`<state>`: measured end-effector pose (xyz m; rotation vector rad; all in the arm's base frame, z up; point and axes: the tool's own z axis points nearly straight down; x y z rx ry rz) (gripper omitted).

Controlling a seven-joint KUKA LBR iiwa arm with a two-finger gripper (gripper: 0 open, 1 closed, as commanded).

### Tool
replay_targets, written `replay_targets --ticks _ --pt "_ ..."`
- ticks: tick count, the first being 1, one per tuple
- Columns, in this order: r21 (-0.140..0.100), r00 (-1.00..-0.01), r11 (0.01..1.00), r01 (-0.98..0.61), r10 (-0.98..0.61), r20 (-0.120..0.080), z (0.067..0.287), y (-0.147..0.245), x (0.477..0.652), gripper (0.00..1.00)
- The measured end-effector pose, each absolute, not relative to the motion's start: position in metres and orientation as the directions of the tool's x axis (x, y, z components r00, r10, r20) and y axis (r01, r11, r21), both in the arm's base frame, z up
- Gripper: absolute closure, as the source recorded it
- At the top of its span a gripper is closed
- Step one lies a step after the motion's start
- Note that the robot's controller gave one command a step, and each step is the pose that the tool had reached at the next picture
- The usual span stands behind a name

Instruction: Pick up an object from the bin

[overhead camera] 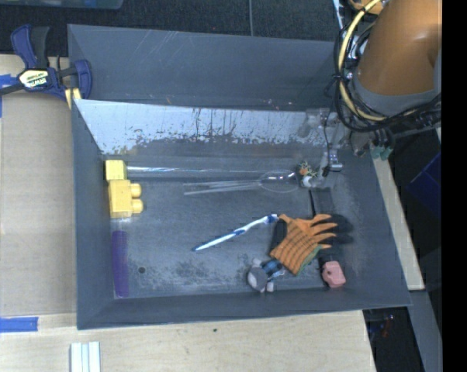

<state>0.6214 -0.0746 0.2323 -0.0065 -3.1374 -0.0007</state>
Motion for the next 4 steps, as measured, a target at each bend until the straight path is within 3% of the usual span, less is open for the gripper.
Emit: replay_targets --ticks 1,2,3,4 --pt "0.0 -1.0 1.0 0.003 0.003 -0.005 0.237 -0.074 0.623 0.0" --pt "-0.001 -1.0 1.0 0.016 0.016 -0.007 0.148 -0.039 0.59 0.0" --pt "-0.003 -1.0 1.0 0.022 0.022 -0.015 0.093 -0.016 0.586 0.0" --pt "-0.003 -1.0 1.0 -0.015 -0.015 -0.021 0.081 0.0 0.53 0.0"
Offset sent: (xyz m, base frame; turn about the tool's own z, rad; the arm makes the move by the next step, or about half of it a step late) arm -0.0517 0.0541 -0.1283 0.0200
